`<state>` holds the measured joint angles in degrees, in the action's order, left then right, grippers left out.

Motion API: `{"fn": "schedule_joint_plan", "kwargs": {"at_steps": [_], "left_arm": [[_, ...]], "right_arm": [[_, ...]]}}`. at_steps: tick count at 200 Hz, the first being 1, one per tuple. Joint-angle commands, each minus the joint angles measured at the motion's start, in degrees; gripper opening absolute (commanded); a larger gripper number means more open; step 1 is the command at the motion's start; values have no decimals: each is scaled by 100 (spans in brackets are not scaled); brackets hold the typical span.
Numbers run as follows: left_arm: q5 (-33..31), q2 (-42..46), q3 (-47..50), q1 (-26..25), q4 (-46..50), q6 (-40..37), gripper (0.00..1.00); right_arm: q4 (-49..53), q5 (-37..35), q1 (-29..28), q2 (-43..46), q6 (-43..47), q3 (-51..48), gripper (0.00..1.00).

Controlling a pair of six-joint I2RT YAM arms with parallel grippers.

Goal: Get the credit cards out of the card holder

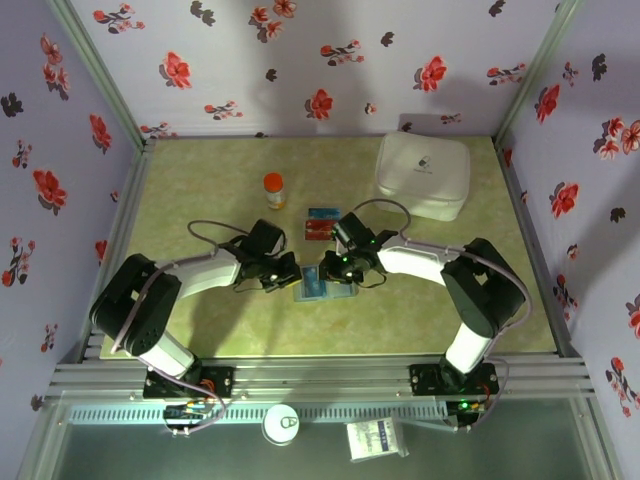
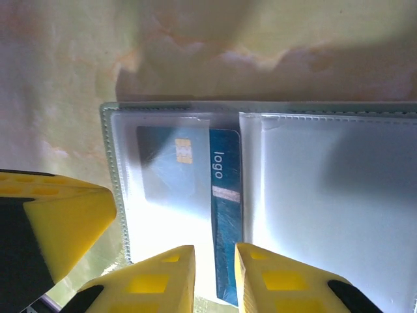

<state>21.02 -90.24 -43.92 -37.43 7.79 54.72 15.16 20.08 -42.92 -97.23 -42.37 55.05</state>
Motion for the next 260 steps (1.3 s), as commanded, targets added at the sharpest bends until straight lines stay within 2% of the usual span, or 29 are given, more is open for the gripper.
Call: {"fn": "schedule_joint_plan", "kwargs": {"at_steps": [1, 51, 120, 205, 260], "left_arm": [[-27, 18, -236, -120, 57, -4, 0], [-2, -360, -370, -283, 42, -7, 0], [-384, -326, -316, -301, 379, -108, 0], [-509, -497, -411, -318, 549, -227, 0], [-590, -563, -525, -314, 755, -346, 0]], "right_arm": [[123, -162, -27, 168, 93, 41, 23], [-38, -84, 43, 169, 28, -95, 24], [-127, -13, 58, 90, 16, -117, 24], [-144, 67, 90, -85, 49, -55, 25], [-575, 406, 170, -325, -102, -167, 26]]}}
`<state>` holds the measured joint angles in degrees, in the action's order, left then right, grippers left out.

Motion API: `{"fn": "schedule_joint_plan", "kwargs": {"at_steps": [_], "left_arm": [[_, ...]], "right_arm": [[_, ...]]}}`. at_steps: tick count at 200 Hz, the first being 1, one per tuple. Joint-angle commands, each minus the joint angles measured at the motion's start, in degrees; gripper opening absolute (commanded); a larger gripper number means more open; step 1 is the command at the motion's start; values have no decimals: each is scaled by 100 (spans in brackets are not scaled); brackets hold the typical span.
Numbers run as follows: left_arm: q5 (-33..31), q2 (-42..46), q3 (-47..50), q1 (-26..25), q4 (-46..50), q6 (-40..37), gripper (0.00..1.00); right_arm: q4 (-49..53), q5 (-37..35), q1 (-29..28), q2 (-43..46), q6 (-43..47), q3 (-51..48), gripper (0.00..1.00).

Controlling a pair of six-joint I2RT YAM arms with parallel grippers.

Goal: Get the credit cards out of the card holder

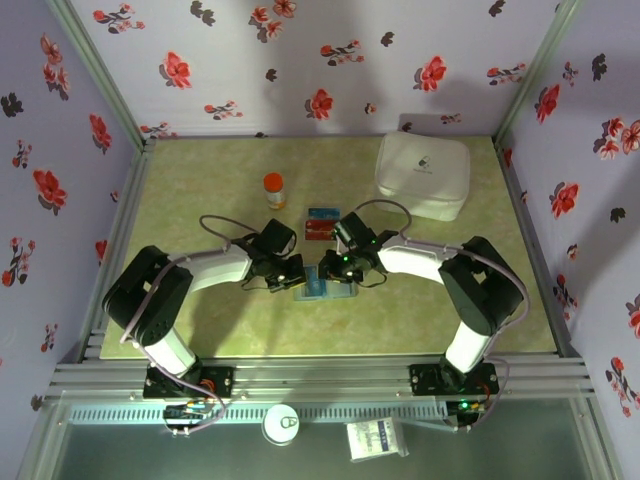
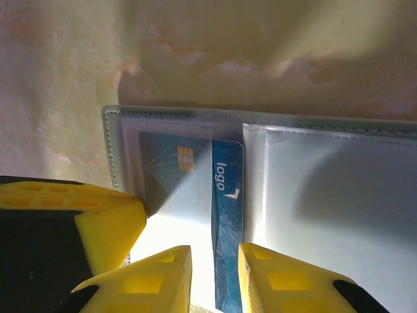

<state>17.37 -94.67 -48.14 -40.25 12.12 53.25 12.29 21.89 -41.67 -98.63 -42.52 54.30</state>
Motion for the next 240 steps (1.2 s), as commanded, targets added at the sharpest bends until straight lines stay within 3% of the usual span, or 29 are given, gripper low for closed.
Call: {"fn": "schedule_joint_plan", "kwargs": {"at_steps": [1, 199, 240], "left_arm": [[-229, -116, -101, -30, 324, -200, 0], [-190, -89, -47, -27, 267, -111, 0], [-180, -102, -55, -37, 264, -102, 0]], "right_arm": [[-297, 235, 45, -189, -88, -94, 26], [28, -150, 89, -146, -46, -201, 29], [-437, 249, 89, -262, -219, -290, 29]]}}
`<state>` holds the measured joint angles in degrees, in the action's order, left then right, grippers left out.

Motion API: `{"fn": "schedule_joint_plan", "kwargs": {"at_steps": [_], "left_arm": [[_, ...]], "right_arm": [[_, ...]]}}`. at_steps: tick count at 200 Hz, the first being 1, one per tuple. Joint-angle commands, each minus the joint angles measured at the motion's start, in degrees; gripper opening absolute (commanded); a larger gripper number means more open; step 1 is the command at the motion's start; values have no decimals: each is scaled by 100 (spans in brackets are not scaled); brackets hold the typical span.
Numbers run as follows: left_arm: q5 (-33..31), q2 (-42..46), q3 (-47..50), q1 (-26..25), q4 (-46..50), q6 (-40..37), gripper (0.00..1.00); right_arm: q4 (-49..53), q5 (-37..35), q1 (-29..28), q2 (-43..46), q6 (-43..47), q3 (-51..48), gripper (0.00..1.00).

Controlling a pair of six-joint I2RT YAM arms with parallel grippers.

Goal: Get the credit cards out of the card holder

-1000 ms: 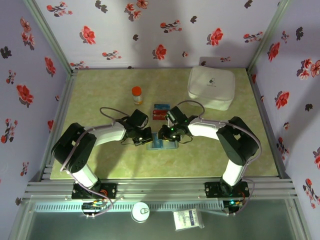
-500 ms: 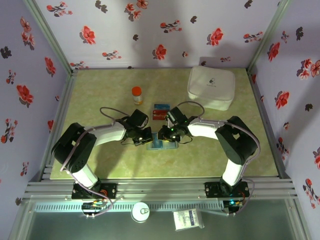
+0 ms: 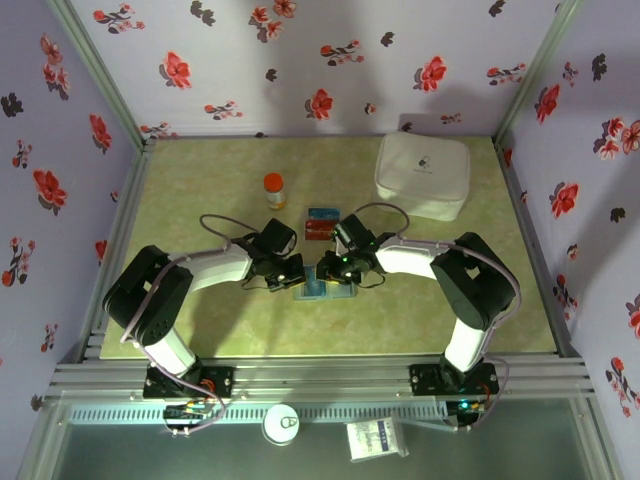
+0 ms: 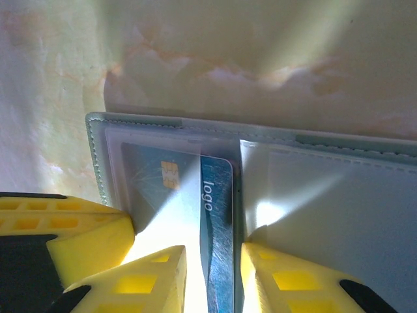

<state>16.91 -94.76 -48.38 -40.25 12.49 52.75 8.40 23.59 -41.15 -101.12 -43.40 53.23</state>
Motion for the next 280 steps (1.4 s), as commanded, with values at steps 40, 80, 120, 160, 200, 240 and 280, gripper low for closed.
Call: {"fn": "schedule_joint_plan", "kwargs": {"at_steps": [40, 80, 120, 160, 200, 240, 280], "left_arm": [[-113, -106, -34, -36, 228, -54, 0], [-109, -96, -25, -33, 223, -54, 0], [-100, -109, -31, -36, 210, -46, 0], [-90, -113, -41, -36, 207, -63, 0], [-66, -115, -9, -36, 159, -41, 0], [-67, -91, 13, -36, 174, -53, 0], [-65, -103, 18, -29, 159, -51, 0]], "right_arm": [[-551, 439, 45, 62, -415, -287, 28], [-657, 474, 102, 314, -468, -431, 23], [-785, 520, 142, 353, -486, -498, 18], [-928, 596, 184, 241, -503, -581, 15], [-1035, 546, 263, 254, -399, -750, 12], [-1036, 488, 360, 468, -318, -931, 8], [-839, 463, 460, 643, -194, -945, 8]]}}
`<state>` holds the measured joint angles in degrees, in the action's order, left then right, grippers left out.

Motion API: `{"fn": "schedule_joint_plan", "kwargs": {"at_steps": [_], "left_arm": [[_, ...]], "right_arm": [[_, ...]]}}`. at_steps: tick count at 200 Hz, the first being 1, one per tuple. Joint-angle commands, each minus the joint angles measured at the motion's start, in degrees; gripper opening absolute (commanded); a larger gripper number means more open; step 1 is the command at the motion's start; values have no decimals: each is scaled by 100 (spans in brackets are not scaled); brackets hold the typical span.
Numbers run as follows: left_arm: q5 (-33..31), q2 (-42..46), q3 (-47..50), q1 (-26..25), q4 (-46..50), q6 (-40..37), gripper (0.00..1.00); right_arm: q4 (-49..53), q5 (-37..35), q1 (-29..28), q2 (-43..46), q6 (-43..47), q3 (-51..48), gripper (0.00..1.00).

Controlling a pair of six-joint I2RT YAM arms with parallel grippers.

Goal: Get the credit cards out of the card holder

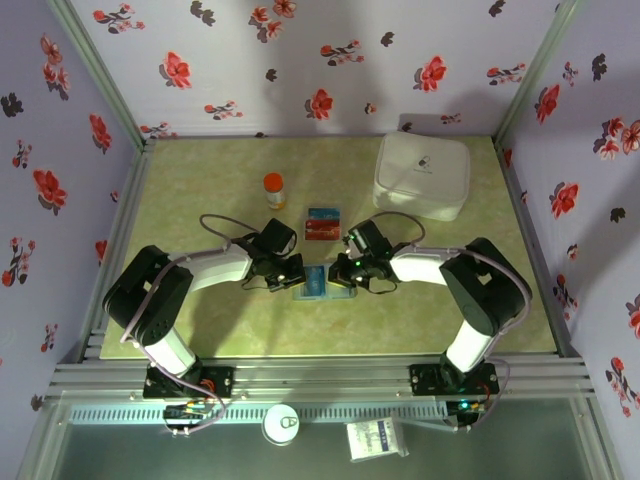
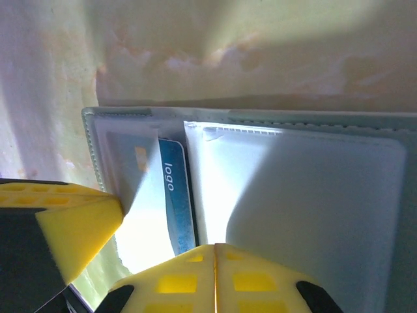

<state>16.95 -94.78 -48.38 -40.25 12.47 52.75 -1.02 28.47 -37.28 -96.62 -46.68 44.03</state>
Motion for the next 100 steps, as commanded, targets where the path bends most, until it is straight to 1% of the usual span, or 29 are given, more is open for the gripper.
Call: {"fn": "schedule_joint_plan", "kwargs": {"at_steps": [1, 27, 46, 78, 100], "left_arm": [[-69, -101, 24, -28, 160, -53, 0], [-54, -122, 4, -32, 158, -47, 0], [-52, -89, 12, -31, 134, -43, 0], [4, -85, 37, -22, 91, -25, 0], [3, -69, 74, -8, 78, -18, 0]], "right_arm": [[98, -12, 72, 194, 133, -25, 9], [-259, 274, 37, 110, -46, -2, 17], [-248, 312, -15, 49, -57, 67, 21], [-166, 315, -119, -89, -35, 218, 22], [-63, 192, -147, -142, -13, 272, 23]]}}
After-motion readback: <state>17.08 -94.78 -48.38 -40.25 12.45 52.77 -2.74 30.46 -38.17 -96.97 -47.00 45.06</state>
